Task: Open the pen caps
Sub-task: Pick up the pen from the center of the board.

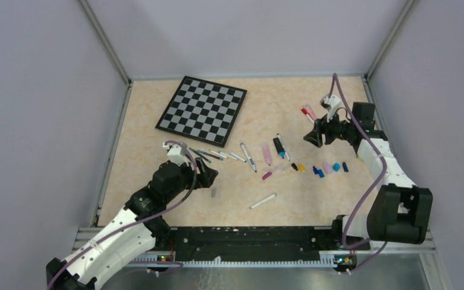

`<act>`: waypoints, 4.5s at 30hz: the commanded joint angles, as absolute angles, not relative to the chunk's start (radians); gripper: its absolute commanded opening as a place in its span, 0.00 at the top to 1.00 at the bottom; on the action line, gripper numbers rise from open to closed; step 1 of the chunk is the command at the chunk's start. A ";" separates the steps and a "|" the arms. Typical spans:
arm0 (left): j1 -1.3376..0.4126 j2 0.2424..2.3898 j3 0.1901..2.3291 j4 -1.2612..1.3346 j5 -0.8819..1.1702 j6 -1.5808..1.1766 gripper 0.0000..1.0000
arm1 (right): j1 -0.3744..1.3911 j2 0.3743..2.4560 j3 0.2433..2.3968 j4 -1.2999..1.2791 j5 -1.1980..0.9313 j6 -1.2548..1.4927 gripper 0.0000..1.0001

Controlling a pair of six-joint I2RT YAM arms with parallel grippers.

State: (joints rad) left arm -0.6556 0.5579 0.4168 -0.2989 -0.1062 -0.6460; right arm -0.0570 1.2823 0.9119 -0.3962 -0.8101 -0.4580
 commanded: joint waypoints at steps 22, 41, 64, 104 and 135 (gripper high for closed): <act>-0.650 0.565 0.409 -0.186 -0.109 -0.660 0.01 | -0.137 1.757 1.282 -0.445 -0.572 -0.487 0.42; -0.649 0.605 0.404 -0.174 -0.127 -0.652 0.01 | -0.060 2.039 1.554 -0.519 -0.404 -0.449 0.62; -0.647 0.602 0.397 -0.174 -0.126 -0.663 0.01 | -0.035 2.147 1.654 -0.577 -0.343 -0.443 0.79; -0.646 0.525 0.378 -0.192 -0.123 -0.705 0.01 | 0.057 1.969 1.403 -0.690 -0.216 -0.661 0.81; -0.647 0.783 0.277 0.385 0.374 -0.843 0.01 | 0.098 1.541 1.267 -0.918 -0.850 -0.960 1.00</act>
State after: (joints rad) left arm -0.6495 0.6865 0.2413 0.2272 0.2512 -0.7914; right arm 0.0761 1.7233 1.3312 -0.7879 -0.5663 -0.7578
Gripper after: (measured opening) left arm 0.987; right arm 0.024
